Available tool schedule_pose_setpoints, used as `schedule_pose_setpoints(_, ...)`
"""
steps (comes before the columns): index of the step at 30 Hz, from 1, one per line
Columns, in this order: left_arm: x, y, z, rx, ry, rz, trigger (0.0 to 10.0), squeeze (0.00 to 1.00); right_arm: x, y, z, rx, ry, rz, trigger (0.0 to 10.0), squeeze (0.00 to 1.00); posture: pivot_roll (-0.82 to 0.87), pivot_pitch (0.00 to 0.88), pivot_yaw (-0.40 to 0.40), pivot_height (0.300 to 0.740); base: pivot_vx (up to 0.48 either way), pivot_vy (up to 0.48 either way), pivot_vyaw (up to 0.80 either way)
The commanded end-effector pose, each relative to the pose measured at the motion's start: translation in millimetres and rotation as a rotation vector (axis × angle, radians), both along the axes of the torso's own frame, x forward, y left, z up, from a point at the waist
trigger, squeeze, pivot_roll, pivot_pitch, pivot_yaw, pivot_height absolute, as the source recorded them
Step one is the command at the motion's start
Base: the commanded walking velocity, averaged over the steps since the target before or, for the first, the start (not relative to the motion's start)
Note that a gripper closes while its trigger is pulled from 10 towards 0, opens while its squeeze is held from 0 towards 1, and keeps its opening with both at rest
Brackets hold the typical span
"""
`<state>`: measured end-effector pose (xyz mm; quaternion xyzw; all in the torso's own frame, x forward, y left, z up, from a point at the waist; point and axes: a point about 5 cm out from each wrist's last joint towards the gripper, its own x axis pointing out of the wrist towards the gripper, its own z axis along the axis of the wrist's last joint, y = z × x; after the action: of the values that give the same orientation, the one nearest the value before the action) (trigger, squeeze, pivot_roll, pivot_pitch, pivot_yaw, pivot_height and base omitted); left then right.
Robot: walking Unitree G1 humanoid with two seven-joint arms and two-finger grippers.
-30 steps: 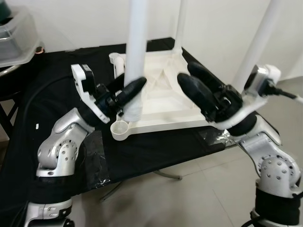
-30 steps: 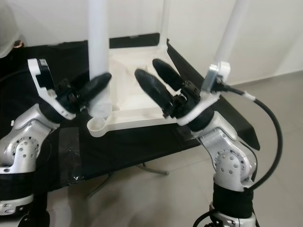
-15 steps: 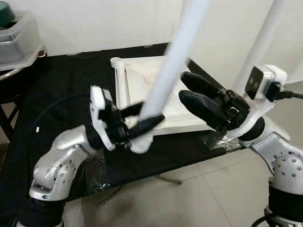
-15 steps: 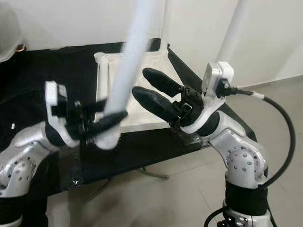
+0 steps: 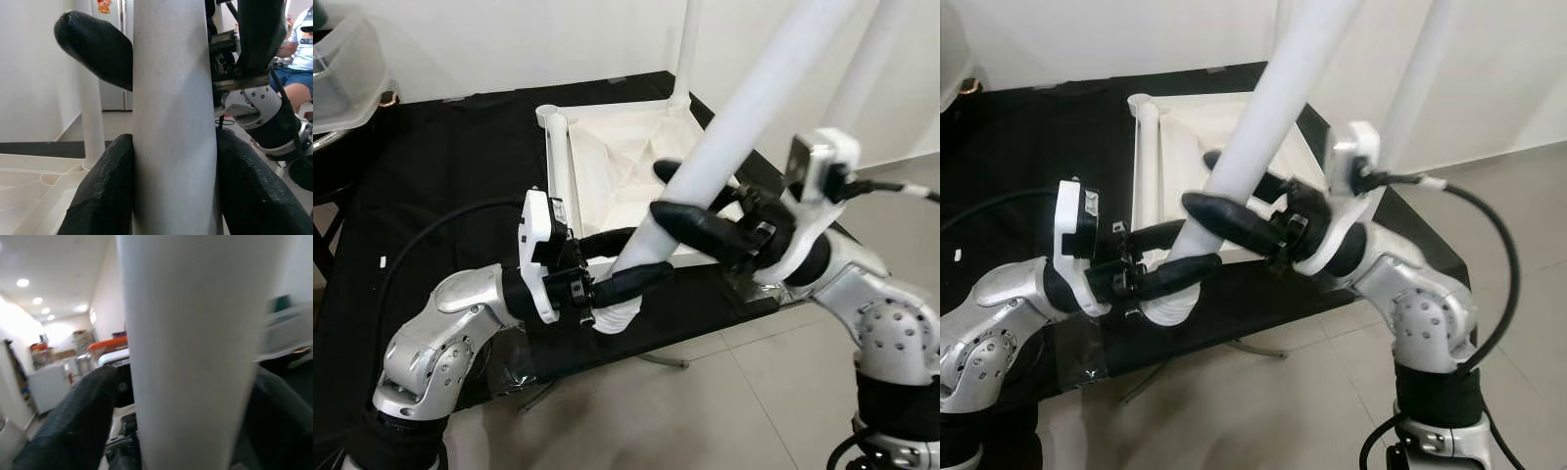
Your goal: Building children table
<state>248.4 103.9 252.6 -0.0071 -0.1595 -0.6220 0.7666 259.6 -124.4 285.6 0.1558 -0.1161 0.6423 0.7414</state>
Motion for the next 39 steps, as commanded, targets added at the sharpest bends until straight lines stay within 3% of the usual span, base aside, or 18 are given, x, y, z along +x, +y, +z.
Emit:
schedule_pose_setpoints(1,-5.4,-1.9,1.4,0.016,-0.014,-0.028,10.0,0.00,-2.3,2.7,-2.0,-0.027,-0.008,0.006,0.0,0.00,0.01,0.087,-0.046,0.740,0.000,0.000,0.00)
schedule_pose_setpoints(21,-4.2,-4.2,1.1,0.019,-0.013,-0.042,10.0,0.00,5.9,3.9,-2.7,-0.029,-0.018,-0.088,0.0,0.00,0.00,0.083,-0.042,0.740,0.000,0.000,0.00)
schedule_pose_setpoints(24,1.8,-3.1,-1.7,0.011,0.057,-0.020,10.0,0.00,7.2,3.3,-2.4,-0.020,-0.022,-0.109,0.0,0.00,0.00,0.080,-0.039,0.740,0.000,0.000,0.00)
schedule_pose_setpoints(25,4.8,-1.4,-1.4,-0.004,0.080,-0.003,10.0,1.00,8.1,2.7,-1.8,-0.015,-0.023,-0.120,0.0,0.00,0.00,0.080,-0.036,0.740,0.000,0.000,0.00)
schedule_pose_setpoints(32,10.4,15.3,-0.9,0.008,0.098,0.044,10.0,1.00,12.0,-1.9,2.0,0.007,-0.030,-0.165,0.0,0.00,0.00,0.078,-0.037,0.740,0.000,0.000,0.00)
schedule_pose_setpoints(34,9.2,50.9,-1.3,0.122,0.101,0.094,10.0,1.00,18.3,-13.9,5.9,0.018,-0.040,-0.246,0.0,0.00,0.01,0.076,-0.034,0.740,0.000,0.000,0.00)
schedule_pose_setpoints(35,9.2,50.9,-1.3,0.122,0.101,0.094,10.0,1.00,18.3,-13.9,5.9,0.018,-0.040,-0.246,0.0,0.00,0.01,0.076,-0.034,0.740,0.000,0.000,0.00)
schedule_pose_setpoints(39,11.0,97.0,11.3,0.198,0.074,0.237,10.0,1.00,25.4,-30.4,2.2,-0.054,-0.046,-0.350,0.0,0.00,0.01,0.075,-0.033,0.740,0.000,0.000,0.00)
